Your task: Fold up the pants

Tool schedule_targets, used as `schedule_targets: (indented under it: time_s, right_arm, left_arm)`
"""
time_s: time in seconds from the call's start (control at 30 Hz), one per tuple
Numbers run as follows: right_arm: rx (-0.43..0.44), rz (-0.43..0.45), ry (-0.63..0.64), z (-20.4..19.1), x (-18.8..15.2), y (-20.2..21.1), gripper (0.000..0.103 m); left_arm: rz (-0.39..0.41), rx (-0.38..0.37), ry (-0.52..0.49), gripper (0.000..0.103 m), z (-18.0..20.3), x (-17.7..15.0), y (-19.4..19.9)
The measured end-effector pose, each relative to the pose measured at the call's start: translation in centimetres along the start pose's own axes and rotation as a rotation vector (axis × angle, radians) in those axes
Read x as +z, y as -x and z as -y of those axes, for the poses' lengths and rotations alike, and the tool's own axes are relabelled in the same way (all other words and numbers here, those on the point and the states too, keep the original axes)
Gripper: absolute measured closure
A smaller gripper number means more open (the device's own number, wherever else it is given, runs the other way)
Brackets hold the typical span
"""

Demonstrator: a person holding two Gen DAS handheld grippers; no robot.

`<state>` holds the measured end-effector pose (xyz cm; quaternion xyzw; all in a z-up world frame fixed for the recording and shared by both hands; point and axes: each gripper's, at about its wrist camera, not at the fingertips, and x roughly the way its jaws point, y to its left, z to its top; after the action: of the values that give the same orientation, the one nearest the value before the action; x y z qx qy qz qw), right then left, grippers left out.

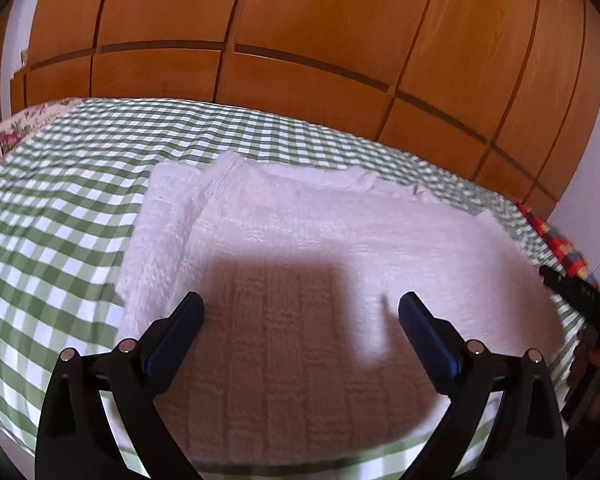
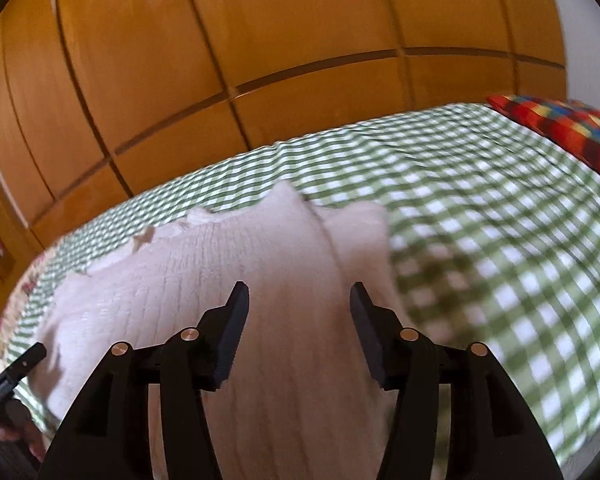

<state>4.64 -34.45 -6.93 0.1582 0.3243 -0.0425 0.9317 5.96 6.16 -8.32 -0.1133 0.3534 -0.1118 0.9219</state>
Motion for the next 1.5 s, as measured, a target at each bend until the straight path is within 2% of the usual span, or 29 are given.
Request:
schedule_targets:
  time_s: [0.2, 0.33, 0.4, 0.53, 0.63, 0.7, 0.8, 0.83, 0.97, 1.1, 1.33, 1.5]
  right_arm:
    - [0.025, -0.012, -0.051, 1.7, -0.8, 1.8, 0.051]
    - [0.046, -0.020, 0.014, 0.4, 0.2, 0.9, 0.051]
    - [0.030, -0.055, 0.053, -0.3, 0.9, -0.4, 0.051]
    - [-0.027, -0.106, 0.043, -0.6, 1.7, -2.7, 0.051]
    - [-0.002, -0.068, -0.028, 0.4, 1.6, -1.6, 0.051]
    - [-0.007, -0.054, -0.051, 1.2, 1.2, -0.3, 0.051]
    - [-0.019, -0.040, -0.098, 2.9, 0.5, 1.6, 0.039]
    - [-0.018, -0.041, -0.117, 3.5, 0.2, 2.0, 0.038]
    - [0.052, -0.091, -0.201, 6.0, -1.1, 2.4, 0.038]
    - [0.192, -0.121, -0.277, 7.6, -2.8, 1.9, 0.038]
    - [0.274, -0.097, -0.299, 7.5, -3.3, 0.7, 0.038]
    - [0.317, -0.090, -0.327, 7.2, -2.4, -0.7, 0.038]
  left_arm:
    - [-0.004, -0.044, -0.011, 0.005, 1.1, -0.1, 0.0]
    - [-0.010, -0.065, -0.058, 0.005, 2.8, 0.7, -0.5]
    - [-0.015, -0.068, -0.103, 0.005, 4.0, 1.3, -1.1]
    - [-0.066, -0.037, -0.196, 0.005, 6.3, 2.2, -4.3]
    - [-0.105, 0.033, -0.210, 0.005, 6.8, 2.7, -7.1]
    - [-0.113, 0.042, -0.200, 0.002, 6.8, 2.8, -7.9]
    - [-0.122, 0.035, -0.180, 0.002, 6.8, 3.0, -7.5]
    - [-0.123, 0.016, -0.169, 0.002, 6.6, 2.9, -6.9]
    - [-0.099, -0.032, -0.126, 0.002, 5.2, 2.1, -4.3]
    - [-0.072, -0.054, -0.074, 0.002, 3.2, 0.8, -1.9]
    - [-0.043, 0.023, -0.037, 0.002, -0.2, -0.5, 0.6]
    - [-0.028, 0.045, -0.006, 0.002, -1.6, -0.4, 1.2]
